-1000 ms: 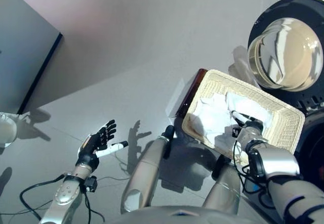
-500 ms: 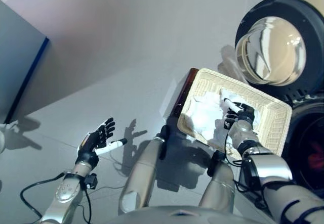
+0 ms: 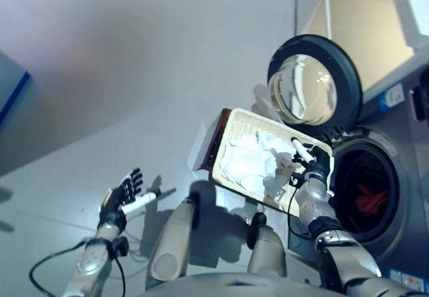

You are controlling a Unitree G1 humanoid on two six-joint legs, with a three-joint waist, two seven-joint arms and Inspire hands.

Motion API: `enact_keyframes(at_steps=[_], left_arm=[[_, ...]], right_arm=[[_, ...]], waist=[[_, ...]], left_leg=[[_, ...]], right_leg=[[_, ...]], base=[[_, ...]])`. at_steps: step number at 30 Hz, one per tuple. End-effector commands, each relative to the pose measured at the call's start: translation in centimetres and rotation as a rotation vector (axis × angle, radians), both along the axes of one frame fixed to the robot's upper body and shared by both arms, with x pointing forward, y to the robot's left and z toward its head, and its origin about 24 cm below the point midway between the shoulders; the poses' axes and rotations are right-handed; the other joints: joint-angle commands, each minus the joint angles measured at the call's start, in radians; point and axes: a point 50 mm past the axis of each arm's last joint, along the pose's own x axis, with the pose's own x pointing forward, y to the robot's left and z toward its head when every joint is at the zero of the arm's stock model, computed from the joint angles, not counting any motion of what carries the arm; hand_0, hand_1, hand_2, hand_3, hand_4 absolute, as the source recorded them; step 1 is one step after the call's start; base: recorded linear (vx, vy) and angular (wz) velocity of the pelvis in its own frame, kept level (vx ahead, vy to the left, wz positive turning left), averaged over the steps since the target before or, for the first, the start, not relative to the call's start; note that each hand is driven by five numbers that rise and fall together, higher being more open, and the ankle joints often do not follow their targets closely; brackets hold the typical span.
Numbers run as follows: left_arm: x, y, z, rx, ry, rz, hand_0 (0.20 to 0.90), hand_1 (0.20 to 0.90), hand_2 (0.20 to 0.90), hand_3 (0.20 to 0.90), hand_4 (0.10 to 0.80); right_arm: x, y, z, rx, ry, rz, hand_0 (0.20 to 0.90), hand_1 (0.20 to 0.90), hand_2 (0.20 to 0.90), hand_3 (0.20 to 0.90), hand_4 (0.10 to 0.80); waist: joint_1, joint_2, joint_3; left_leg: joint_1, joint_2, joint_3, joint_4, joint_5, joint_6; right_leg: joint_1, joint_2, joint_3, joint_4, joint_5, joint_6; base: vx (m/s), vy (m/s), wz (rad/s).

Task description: Pick up the clothes and place them into the washing machine

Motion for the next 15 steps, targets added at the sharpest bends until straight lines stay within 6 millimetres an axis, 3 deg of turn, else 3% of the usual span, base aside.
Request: enact_keyframes(at_steps=[1,3,4,5,11,15], left_arm=[[1.6,1.1,3.0,0.071,-0.175,-0.018,0.9,0.9,0.9,0.9,0.8],[1.7,1.1,3.3,0.079,-0.184,-0.037,0.9,0.9,0.9,0.9,0.8],[1.8,1.1,3.5,0.081,-0.189,-0.048,0.9,0.9,0.9,0.9,0.8],[1.9,1.1,3.6,0.09,-0.192,-0.057,0.9,0.9,0.9,0.9,0.8],[1.3,0.9,3.3,0.094,-0.159,-0.095,0.9,0.9,0.9,0.9,0.8],[1.6,0.7,3.1,0.097,-0.163,-0.088,0.9,0.9,0.9,0.9,0.8]], right_arm=[[1.8,-1.9,4.0,-0.165,-0.138,0.018,0.2,0.2,0.2,0.2,0.3],[2.2,-2.0,3.9,-0.266,-0.057,0.064,0.2,0.2,0.2,0.2,0.3],[2.4,-2.2,3.9,-0.292,-0.023,0.067,0.466,0.466,0.466,0.466,0.49],[2.7,-2.4,4.0,-0.33,0.01,0.075,0.9,0.9,0.9,0.9,0.8],[3.0,-3.4,2.6,-0.475,0.271,0.068,0.9,0.9,0.9,0.9,0.8],[2.6,-2.7,1.8,-0.499,0.293,0.093,0.9,0.9,0.9,0.9,0.8]], waist=[[0.006,0.004,-0.024],[0.011,0.004,-0.007],[0.012,0.006,0.001],[0.014,0.009,0.01],[0.038,0.047,0.019],[0.036,0.05,0.005]], left_leg=[[0.052,0.058,-0.031,-0.202,0.133,-0.077],[0.059,0.053,-0.035,-0.196,0.133,-0.077],[0.051,0.049,-0.034,-0.186,0.133,-0.078],[0.036,0.046,-0.035,-0.173,0.132,-0.078],[-0.01,0.039,-0.031,-0.163,0.146,-0.079],[-0.008,0.047,-0.031,-0.181,0.153,-0.08]], right_leg=[[0.056,0.007,-0.038,-0.06,0.117,0.002],[0.065,0.005,-0.04,-0.053,0.116,0.0],[0.056,0.003,-0.038,-0.043,0.116,-0.001],[0.042,0.0,-0.035,-0.032,0.116,-0.004],[-0.011,0.004,-0.025,-0.018,0.123,-0.009],[-0.01,0.008,-0.027,-0.026,0.122,-0.008]], base=[[0.008,-0.028,0.08],[-0.027,-0.009,0.01],[-0.081,0.003,0.08],[-0.136,0.012,0.11],[-0.068,0.015,0.0],[0.0,0.0,0.0]])
